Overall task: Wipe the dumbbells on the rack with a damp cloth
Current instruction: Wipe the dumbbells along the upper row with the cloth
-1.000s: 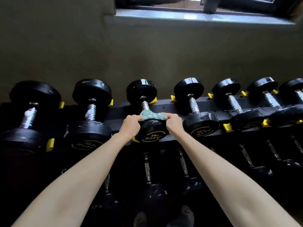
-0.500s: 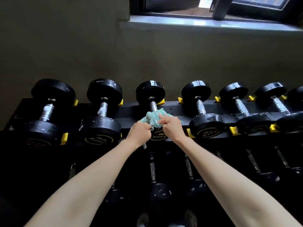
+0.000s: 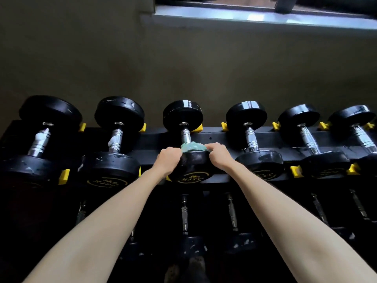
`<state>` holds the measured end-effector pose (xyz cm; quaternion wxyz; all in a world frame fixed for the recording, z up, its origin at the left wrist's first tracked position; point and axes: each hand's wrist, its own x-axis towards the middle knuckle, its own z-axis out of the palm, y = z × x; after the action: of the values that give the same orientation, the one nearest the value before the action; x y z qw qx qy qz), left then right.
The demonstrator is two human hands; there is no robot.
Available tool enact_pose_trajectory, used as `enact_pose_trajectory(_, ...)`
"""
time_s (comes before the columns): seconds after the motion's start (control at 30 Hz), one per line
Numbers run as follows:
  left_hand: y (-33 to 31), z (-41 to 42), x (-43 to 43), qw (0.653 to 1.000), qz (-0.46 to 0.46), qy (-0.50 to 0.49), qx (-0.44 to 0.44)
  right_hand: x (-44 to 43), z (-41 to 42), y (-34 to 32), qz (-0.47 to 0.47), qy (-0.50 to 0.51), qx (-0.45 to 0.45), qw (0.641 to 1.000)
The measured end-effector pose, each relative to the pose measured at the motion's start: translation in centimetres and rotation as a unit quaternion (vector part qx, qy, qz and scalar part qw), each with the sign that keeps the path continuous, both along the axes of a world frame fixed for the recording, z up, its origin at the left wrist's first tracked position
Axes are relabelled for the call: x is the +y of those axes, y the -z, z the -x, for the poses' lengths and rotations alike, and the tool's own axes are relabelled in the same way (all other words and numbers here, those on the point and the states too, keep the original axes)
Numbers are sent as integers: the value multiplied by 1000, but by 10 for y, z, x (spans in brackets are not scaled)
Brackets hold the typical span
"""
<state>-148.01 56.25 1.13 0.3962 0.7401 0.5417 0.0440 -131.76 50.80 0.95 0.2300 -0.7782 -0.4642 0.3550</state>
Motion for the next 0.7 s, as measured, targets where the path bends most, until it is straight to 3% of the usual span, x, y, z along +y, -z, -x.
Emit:
enact_pose_trajectory(0.07,3,4,10,998,56,9,-39,2,-12,10,39,9,73,997)
enact_pose_trajectory(0.17,12,7,23,973,181,-69,-127,2,-24,25,59,36,223,972)
enact_pose_trajectory(0.27,16,4,23,972,193,-66,-120,2,-26,29,78,48,271,958)
enact_pose_trajectory(0.53,-7,16,14,976,157,-108,-106,-3,-18,22,56,88,213,971)
enact_pose_trajectory(0.7,-12,21,-5,982,98,-98,-125,-22,0,10,-26,145,118,982)
